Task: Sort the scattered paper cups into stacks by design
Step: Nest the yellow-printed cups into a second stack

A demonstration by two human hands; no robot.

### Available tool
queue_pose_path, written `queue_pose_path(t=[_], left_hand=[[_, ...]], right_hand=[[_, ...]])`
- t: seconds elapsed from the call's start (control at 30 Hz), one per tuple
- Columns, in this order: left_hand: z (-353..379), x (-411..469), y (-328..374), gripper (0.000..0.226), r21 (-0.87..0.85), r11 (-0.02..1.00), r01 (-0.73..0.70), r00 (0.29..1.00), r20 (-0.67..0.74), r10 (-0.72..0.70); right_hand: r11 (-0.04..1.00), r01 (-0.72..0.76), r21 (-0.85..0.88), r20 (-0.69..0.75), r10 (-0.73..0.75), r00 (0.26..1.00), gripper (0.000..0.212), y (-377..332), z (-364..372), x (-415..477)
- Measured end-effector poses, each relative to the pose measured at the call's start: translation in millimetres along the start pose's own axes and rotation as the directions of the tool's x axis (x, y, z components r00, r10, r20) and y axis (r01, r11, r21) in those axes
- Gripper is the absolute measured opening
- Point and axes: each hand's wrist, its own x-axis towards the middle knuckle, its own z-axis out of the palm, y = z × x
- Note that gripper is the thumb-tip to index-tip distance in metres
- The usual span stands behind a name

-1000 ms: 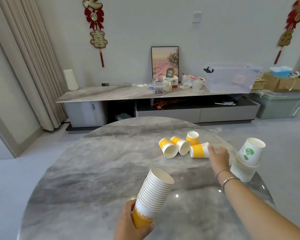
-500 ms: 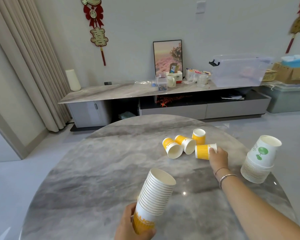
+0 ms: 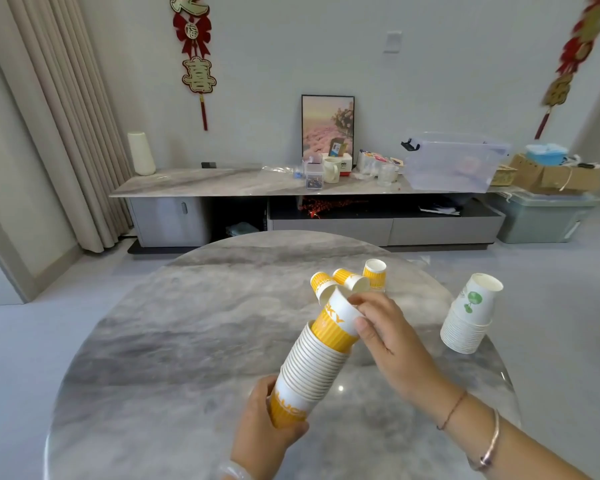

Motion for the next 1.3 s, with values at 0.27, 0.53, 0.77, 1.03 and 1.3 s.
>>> queue_pose_path(t=[0.27,0.53,0.77,1.03,1.3], left_hand=[[2.4,-1.3,4.0,0.066,-0.044,0.999,0.005,0.999,0.033,-0.004],[-3.5,12.2,-18.5,0.066,-0.102,0.978,0.183,0.982,-0.026,-0.186],[-12.6,40.4,-24.9,0.035,-0.166,0.955,0.244,0.957,-0.115,-0.265],[-17.9,44.1,-21.4,0.035,-0.285,0.925,0.253,0.952,-0.098,-0.291],[-23.4,36.5,-31.7,0.068,-0.027,0.959,0.282,0.951,-0.125,-0.283]], right_hand=[[0.999,-0.052,-0.008,0.262,0.052,0.964,0.046,-4.7,30.8,-19.6],[0.894,-0.404,0.195,-0.168,0.436,0.884,0.024,83.5,58.4,54.0],[0.78,-0.222,-0.585,-0.031,0.252,0.967,0.051,166.4,110.4,127.4],[0.73,-0.207,-0.651,-0.083,0.203,0.976,0.038,183.3,136.4,134.7],[0.969,-0.21,0.127,-0.317,0.241,0.917,0.018,89.6,73.6,93.4]])
